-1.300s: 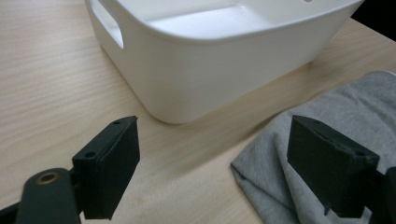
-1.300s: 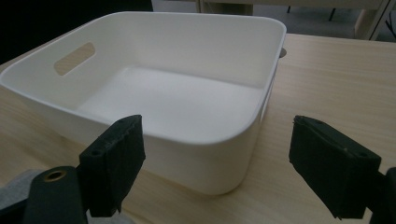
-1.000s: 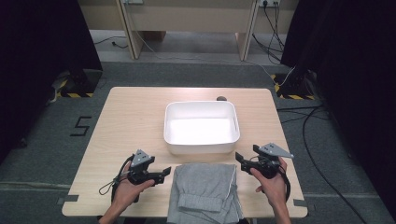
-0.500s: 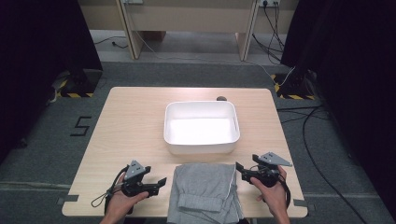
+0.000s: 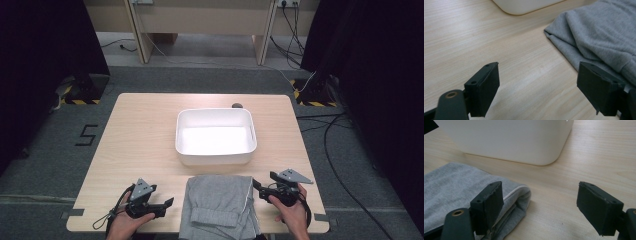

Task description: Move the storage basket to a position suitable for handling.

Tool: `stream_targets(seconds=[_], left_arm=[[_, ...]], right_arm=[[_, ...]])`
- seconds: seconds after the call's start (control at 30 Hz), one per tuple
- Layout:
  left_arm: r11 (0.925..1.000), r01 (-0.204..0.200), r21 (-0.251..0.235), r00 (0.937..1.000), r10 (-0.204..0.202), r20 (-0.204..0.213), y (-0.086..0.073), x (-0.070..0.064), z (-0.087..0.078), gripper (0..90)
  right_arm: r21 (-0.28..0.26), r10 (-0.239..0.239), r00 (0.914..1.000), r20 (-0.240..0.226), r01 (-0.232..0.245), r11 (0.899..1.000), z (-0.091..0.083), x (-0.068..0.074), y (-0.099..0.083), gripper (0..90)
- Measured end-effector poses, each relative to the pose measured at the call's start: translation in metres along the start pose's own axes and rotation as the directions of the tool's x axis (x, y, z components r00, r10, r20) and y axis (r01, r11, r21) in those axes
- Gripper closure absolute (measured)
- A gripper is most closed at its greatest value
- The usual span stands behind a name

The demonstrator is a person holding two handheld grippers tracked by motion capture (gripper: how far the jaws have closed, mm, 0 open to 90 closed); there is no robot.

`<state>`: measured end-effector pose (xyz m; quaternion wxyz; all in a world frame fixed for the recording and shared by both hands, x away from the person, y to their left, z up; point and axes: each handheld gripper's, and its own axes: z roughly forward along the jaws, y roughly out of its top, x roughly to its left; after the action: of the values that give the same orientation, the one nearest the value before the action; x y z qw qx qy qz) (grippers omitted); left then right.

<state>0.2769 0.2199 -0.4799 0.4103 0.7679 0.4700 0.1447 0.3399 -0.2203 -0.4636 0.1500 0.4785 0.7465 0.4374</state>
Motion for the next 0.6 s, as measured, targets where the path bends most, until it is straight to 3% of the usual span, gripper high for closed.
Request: stream_targets(seconds=[0.23,0.37,0.6], left_arm=[[0.9998,0.019,0.004,0.9998,-0.019,0.011,-0.008,-0.005,-0.007,17.7],[0.9998,-0.014,0.017,0.9998,0.014,-0.011,-0.014,-0.012,-0.009,17.5],[0.9997,-0.002,0.026,0.9998,0.002,0.018,-0.023,-0.022,-0.011,17.4]], right_arm=[[-0.003,0.0,0.9998,-0.021,0.0,1.0,0.0,0.003,-0.003,23.1],[-0.004,0.003,0.9995,-0.03,-0.003,1.0,-0.002,0.005,-0.003,23.2],[-0.01,-0.011,0.9989,-0.045,0.011,1.0,-0.005,0.012,-0.004,23.2]])
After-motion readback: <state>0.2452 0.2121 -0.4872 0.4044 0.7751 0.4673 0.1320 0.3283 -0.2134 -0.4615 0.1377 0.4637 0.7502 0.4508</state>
